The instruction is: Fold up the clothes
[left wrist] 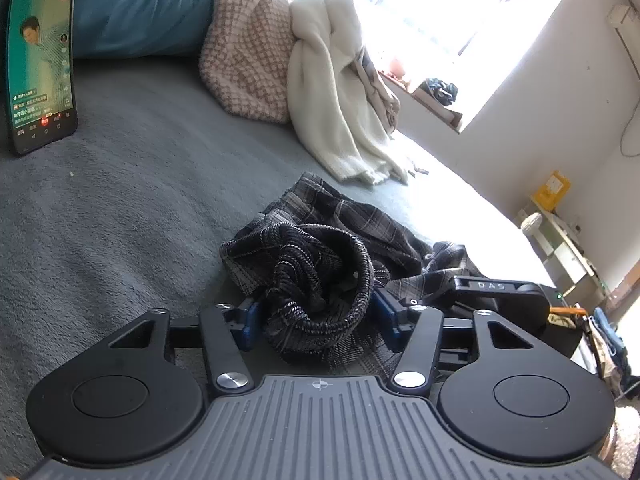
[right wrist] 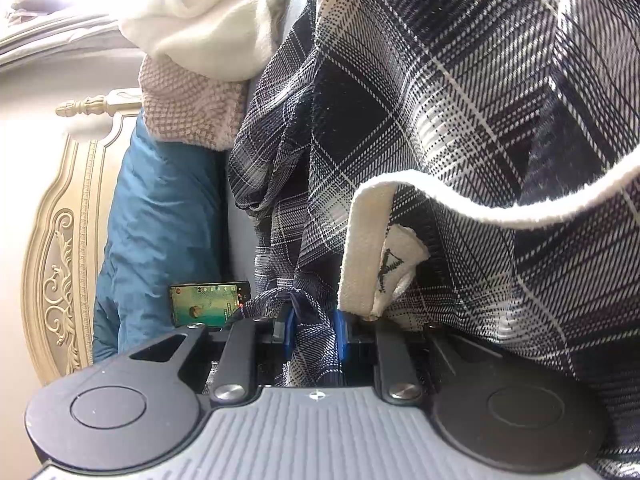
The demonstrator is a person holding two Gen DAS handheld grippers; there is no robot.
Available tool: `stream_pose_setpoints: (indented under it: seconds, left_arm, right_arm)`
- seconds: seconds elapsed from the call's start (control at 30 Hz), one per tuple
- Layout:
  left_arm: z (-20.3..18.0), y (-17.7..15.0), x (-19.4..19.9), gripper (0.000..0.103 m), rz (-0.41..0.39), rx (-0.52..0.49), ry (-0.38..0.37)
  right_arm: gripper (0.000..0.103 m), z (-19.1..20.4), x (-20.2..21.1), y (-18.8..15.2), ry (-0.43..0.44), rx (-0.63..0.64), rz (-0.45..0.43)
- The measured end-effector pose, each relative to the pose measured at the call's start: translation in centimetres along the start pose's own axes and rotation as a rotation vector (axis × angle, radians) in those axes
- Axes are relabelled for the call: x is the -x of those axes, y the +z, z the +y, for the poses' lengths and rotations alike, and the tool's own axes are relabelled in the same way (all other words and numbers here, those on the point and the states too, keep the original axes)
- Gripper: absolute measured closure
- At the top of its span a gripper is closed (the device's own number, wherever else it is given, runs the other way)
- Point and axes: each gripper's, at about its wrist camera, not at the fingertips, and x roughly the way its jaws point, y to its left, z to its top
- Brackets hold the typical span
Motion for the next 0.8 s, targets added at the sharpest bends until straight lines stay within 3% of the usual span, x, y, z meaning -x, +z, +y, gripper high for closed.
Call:
stream_pose_setpoints:
  seconds: [0.57, 0.7, 0.8]
  left_arm:
    - [1.2, 0.2, -0.3, 0.081, 0.016, 0.101, 0.022]
    - [1.7, 0.7, 0.2, 0.086, 0.051, 0.158, 0.010]
    - [2.7, 1.3, 0.9, 0.088, 0.098, 0.226, 0.003]
  right_arm:
    - [0.082, 0.1, 0.2, -0.1, 0.001, 0.024, 0.004]
    - [0.079, 1.2, 0.2, 0.0, -0.032, 0.073, 0.024]
    - [0.070, 3.2, 0.3, -0.1, -0.080, 0.185, 0.038]
